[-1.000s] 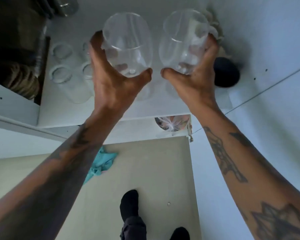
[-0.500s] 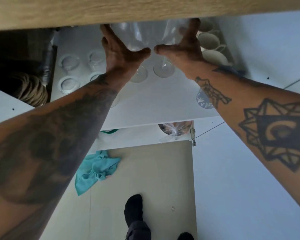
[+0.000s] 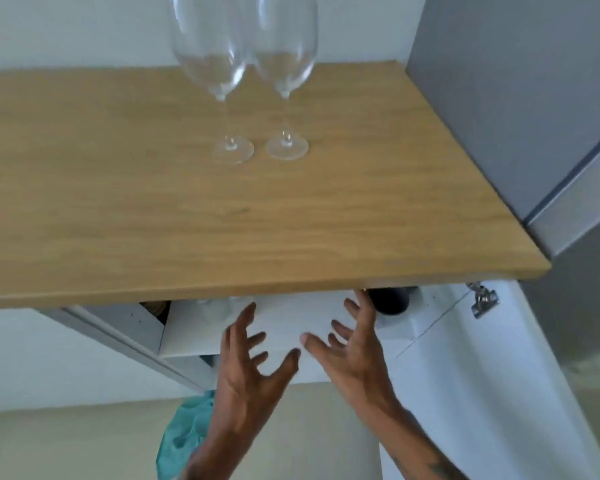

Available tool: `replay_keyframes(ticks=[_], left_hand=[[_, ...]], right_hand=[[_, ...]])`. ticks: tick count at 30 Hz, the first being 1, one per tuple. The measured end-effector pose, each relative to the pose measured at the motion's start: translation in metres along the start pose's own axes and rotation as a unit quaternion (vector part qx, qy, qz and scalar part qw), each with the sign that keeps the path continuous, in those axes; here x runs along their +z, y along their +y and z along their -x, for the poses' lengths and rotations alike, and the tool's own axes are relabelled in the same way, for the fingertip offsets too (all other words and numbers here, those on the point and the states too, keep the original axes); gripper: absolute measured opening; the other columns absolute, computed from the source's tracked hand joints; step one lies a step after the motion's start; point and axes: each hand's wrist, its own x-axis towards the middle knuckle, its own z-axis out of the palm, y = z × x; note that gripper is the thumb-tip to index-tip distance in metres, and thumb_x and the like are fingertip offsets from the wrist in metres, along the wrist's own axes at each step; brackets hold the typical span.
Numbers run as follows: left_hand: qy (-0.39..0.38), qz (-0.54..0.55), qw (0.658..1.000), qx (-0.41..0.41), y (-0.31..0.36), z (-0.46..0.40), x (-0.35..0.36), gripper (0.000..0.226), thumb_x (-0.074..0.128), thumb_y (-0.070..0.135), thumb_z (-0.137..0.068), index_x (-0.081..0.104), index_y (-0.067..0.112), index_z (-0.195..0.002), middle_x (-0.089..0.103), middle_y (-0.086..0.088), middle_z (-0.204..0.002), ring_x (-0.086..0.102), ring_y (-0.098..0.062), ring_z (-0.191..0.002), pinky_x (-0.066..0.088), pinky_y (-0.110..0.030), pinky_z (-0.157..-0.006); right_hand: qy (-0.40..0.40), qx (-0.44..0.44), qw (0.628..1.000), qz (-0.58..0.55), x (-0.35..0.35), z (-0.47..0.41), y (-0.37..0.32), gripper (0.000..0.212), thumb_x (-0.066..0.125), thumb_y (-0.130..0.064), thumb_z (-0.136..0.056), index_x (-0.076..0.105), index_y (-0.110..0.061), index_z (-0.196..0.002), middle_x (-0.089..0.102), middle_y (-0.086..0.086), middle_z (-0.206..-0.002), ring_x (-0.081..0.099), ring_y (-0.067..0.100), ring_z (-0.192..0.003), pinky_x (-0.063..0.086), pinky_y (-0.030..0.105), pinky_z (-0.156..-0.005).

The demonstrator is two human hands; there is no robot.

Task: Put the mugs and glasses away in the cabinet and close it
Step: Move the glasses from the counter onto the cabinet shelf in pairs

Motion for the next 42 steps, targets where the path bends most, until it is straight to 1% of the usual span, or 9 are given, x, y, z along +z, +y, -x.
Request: replay_keyframes(ticks=[4,7,11,14,17,20,26,35,42], left_hand=[[-0.046,0.051,0.997,-0.021,0.058,0.041,-0.033,0.049,0.083,0.044,-0.066,0.067,0.061,-0.109,0.067,0.003,-0.125,0.072,0.001,-0.095,0.061,-0.019,-0.075],[0.005,0.012,0.998,0.069,0.11,0.022,-0.064,0.062,0.087,0.068,-0.047,0.065,0.061,-0.105,0.073,-0.001,-0.098,0.075,-0.006,-0.079,0.061,-0.019,-0.064],[0.125,0.065,0.968,0.208,0.182,-0.058,-0.112,0.048,0.079,0.048,-0.069,0.064,0.043,-0.115,0.07,0.005,-0.113,0.072,-0.011,-0.095,0.057,-0.015,-0.069],[0.143,0.046,0.965,0.217,0.219,-0.137,-0.131,0.07,0.076,0.055,-0.068,0.052,0.036,-0.131,0.059,0.011,-0.127,0.063,-0.007,-0.11,0.057,-0.023,-0.081],[0.103,-0.011,0.986,0.131,0.229,-0.209,-0.141,0.107,0.088,0.046,-0.069,0.027,0.027,-0.155,0.04,-0.002,-0.15,0.05,-0.018,-0.131,0.051,-0.042,-0.104],[0.01,-0.02,0.997,0.077,0.222,-0.256,-0.14,0.13,0.095,0.035,-0.064,0.005,0.036,-0.159,0.027,-0.009,-0.163,0.037,-0.028,-0.147,0.038,-0.051,-0.117],[-0.015,0.052,0.994,0.097,0.191,-0.285,-0.123,0.116,0.097,0.034,-0.06,0.024,0.039,-0.15,0.056,-0.001,-0.133,0.067,-0.019,-0.111,0.054,-0.028,-0.078],[0.03,0.085,0.989,0.119,0.207,-0.235,-0.129,0.104,0.096,0.036,-0.057,0.035,0.04,-0.14,0.062,0.005,-0.127,0.077,-0.015,-0.092,0.063,-0.04,-0.079],[0.02,0.139,0.98,0.141,0.238,-0.103,-0.145,0.102,0.096,0.043,-0.047,0.042,0.049,-0.134,0.069,0.006,-0.122,0.079,-0.012,-0.092,0.06,-0.019,-0.062]], right_hand=[[-0.048,-0.014,0.997,-0.054,-0.013,0.06,-0.042,0.091,0.091,-0.021,-0.068,0.036,-0.056,-0.131,0.045,-0.022,-0.143,0.061,0.005,-0.116,0.056,0.016,-0.085],[-0.026,-0.077,0.996,-0.032,-0.028,0.057,-0.098,0.08,0.092,-0.025,-0.065,0.042,-0.054,-0.121,0.053,-0.024,-0.133,0.067,0.001,-0.101,0.058,0.016,-0.072],[0.039,-0.225,0.973,0.045,-0.045,0.007,-0.189,0.08,0.086,-0.032,-0.072,0.035,-0.047,-0.132,0.051,-0.019,-0.133,0.063,-0.001,-0.103,0.056,0.014,-0.076],[0.071,-0.258,0.959,0.09,-0.043,-0.053,-0.246,0.085,0.082,-0.036,-0.077,0.03,-0.031,-0.144,0.045,-0.006,-0.141,0.061,0.006,-0.106,0.055,0.017,-0.078],[0.062,-0.244,0.959,0.131,-0.029,-0.108,-0.279,0.097,0.08,-0.039,-0.078,0.018,-0.027,-0.151,0.036,0.005,-0.152,0.051,0.022,-0.129,0.049,0.039,-0.102],[0.034,-0.214,0.96,0.178,-0.011,-0.151,-0.287,0.11,0.08,-0.042,-0.075,0.003,-0.033,-0.154,0.028,0.008,-0.156,0.038,0.025,-0.139,0.038,0.029,-0.1],[0.043,-0.218,0.97,0.103,0.018,-0.186,-0.272,0.108,0.085,-0.038,-0.068,0.013,-0.038,-0.148,0.042,-0.005,-0.141,0.044,0.014,-0.122,0.037,0.014,-0.085],[0.092,-0.282,0.952,0.074,0.008,-0.147,-0.268,0.098,0.089,-0.037,-0.065,0.025,-0.037,-0.139,0.051,-0.008,-0.126,0.054,0.015,-0.114,0.043,0.025,-0.084],[0.081,-0.325,0.942,0.02,-0.038,-0.027,-0.256,0.094,0.091,-0.041,-0.062,0.031,-0.047,-0.133,0.055,-0.023,-0.125,0.061,-0.008,-0.1,0.056,0.029,-0.081]])
